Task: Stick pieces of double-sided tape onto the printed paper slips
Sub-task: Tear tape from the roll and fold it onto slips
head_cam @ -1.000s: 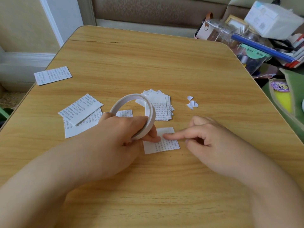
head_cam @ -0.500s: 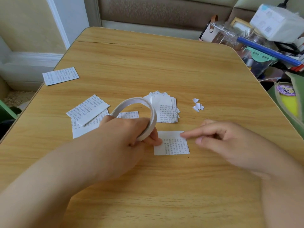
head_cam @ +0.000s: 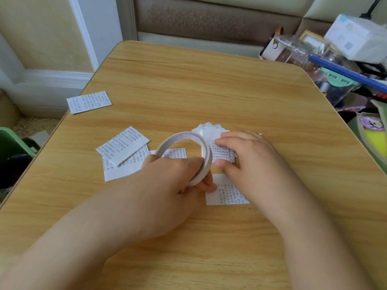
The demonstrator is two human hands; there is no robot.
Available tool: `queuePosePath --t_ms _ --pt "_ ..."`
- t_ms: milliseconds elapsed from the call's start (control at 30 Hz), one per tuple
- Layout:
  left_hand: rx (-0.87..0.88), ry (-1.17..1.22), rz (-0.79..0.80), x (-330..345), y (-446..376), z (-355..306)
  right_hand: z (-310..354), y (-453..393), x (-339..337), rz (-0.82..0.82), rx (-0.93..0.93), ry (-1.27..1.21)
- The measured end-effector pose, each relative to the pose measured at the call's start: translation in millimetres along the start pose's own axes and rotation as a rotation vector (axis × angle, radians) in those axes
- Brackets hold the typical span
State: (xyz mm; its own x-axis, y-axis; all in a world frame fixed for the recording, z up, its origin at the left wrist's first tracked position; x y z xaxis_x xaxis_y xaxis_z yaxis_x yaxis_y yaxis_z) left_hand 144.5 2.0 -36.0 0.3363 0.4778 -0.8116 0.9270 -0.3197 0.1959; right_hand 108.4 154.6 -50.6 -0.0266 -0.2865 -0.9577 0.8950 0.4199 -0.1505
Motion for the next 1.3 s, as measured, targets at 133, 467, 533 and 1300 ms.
queuePosePath --t_ms 133,467,533,1300 --pt "-0.04 0.067 0.069 0 0 5 -5 -2 1 0.014 0.03 0.011" --pt "-0.031 0.133 0.105 2 -2 10 -10 1 3 -0.076 0.017 -0.078" --pt "-0.024 0.129 0.103 2 -2 9 -11 3 3 -0.092 -0.018 -0.099" --pt "-0.009 0.106 0.078 2 -4 10 -15 12 -7 -0.278 0.235 -0.476"
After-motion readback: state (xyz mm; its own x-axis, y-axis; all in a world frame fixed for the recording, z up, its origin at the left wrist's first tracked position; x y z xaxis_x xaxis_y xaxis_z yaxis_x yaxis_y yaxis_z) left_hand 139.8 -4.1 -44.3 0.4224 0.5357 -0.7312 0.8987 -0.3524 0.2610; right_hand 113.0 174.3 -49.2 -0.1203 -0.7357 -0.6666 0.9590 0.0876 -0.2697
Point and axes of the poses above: each hand's wrist, its own y-axis away from the middle knuckle, its own x-axis out of the palm, z = x × y, the point moved 2 cm from there along -y, towards the middle knuckle, and after that the axes turned 10 degrees about -x, right-handed, at the moved point
